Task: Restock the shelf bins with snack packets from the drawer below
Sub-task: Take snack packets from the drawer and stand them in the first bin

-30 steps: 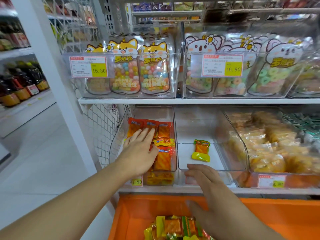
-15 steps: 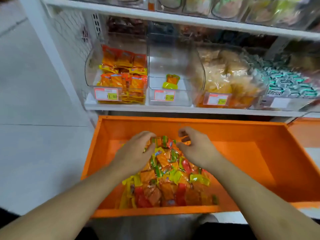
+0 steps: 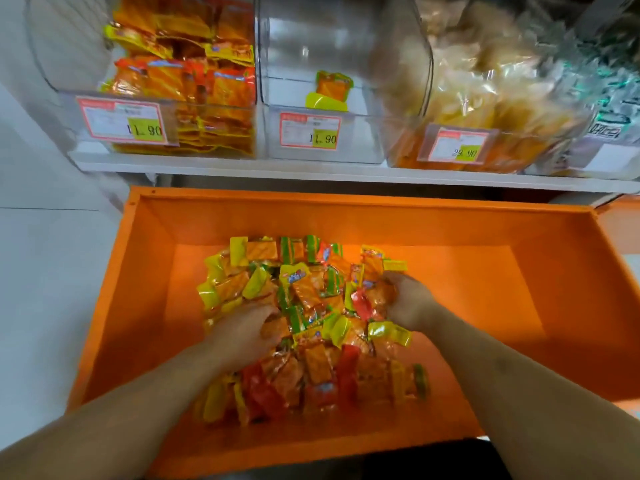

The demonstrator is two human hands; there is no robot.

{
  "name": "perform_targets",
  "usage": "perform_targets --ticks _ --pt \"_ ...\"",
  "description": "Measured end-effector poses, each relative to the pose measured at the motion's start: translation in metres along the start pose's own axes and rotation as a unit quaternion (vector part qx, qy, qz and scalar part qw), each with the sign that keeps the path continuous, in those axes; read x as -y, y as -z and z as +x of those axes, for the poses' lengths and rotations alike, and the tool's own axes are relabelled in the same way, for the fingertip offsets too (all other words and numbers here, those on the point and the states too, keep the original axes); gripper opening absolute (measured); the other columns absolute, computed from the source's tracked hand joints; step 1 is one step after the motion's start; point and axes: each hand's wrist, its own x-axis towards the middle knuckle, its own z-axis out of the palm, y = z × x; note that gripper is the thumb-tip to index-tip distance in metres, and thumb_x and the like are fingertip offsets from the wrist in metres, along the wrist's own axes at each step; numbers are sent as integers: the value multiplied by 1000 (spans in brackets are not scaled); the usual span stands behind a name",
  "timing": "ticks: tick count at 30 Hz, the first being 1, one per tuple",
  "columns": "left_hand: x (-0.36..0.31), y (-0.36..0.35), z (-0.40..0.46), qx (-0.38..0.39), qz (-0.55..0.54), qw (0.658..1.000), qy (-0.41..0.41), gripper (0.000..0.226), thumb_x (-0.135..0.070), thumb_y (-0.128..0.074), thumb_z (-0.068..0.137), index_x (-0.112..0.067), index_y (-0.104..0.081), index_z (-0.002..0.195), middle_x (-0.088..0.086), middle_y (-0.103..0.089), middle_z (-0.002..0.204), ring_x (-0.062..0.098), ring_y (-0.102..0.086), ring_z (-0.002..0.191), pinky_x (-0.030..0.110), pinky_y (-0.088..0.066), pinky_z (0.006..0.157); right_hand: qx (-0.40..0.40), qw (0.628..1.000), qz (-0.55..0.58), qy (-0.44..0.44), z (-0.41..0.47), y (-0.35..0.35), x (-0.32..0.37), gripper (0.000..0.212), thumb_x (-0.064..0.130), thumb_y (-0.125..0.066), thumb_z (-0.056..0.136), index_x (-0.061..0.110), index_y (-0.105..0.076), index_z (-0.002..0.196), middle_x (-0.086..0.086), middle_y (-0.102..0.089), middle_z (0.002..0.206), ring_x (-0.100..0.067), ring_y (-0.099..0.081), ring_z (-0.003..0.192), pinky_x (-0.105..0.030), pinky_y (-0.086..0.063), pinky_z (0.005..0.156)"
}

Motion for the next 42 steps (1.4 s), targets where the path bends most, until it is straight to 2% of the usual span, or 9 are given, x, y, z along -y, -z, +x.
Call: perform_targets --ticks 6,13,17,22,27,30,33,37,42 --pt "-9 -16 38 -22 -51 998 3 55 -44 -66 95 -40 -46 146 -8 -53 148 16 -49 135 37 -44 109 26 989 -146 12 50 -41 -41 76 42 -66 78 43 -44 150 2 -44 156 -35 -45 139 -44 -41 112" --pt "-21 -30 46 -28 -84 996 -13 47 -36 -65 99 -33 -54 144 -10 -57 138 11 -51 126 27 -43 100 -55 955 -290 12 68 -44 -37 48 52 -71 84 35 -65 128 7 -65 121 -27 -46 120 -41 -40 95" --pt "-24 -20 46 -28 -112 993 -27 30 -36 -67 98 -31 -65 127 -17 -63 119 -2 -57 102 16 -44 83 0 989 -139 -49 66 -23 -20 30 48 -82 80 34 -78 107 9 -74 111 -22 -56 120 -32 -39 92" --pt "-34 -9 50 -28 -369 928 51 35 -41 -77 90 -29 -65 120 -11 -71 113 3 -67 102 28 -56 89 61 974 218 6 52 -5 47 19 14 -92 77 13 -77 88 11 -69 78 1 -60 68 -12 -45 63" --pt "-36 2 40 -53 -533 840 87 10 -22 -66 101 -28 -69 107 -5 -76 107 16 -72 104 37 -62 88 134 963 223 66 48 -12 91 8 19 -84 87 21 -84 94 11 -79 87 1 -70 82 -15 -51 77" --pt "-22 -1 43 -76 -587 794 138 16 -13 -64 101 -17 -67 117 8 -73 116 26 -72 109 40 -65 80 61 967 245 40 63 -14 87 16 10 -70 94 20 -81 99 4 -79 95 -16 -73 92 -26 -56 80" --pt "-8 -6 48 -59 -582 793 168 22 -12 -65 100 -6 -64 121 17 -73 114 34 -76 100 45 -65 78 -33 994 107 17 85 -26 72 30 16 -69 94 25 -69 123 -2 -71 123 -26 -66 111 -27 -51 86" --pt "-1 -8 50 -61 -553 814 169 14 -13 -70 97 -13 -70 111 13 -76 106 32 -76 94 47 -65 76 9 999 30 16 99 -56 61 78 30 -78 85 29 -41 154 -3 -56 147 -30 -54 135 -40 -46 113" --pt "2 -8 50 -47 -468 868 159 25 -14 -83 86 -24 -74 107 -5 -80 96 17 -75 85 42 -63 81 -58 998 -34 7 93 -66 55 48 25 -68 94 32 -55 140 -11 -74 116 -37 -70 103 -44 -60 85"
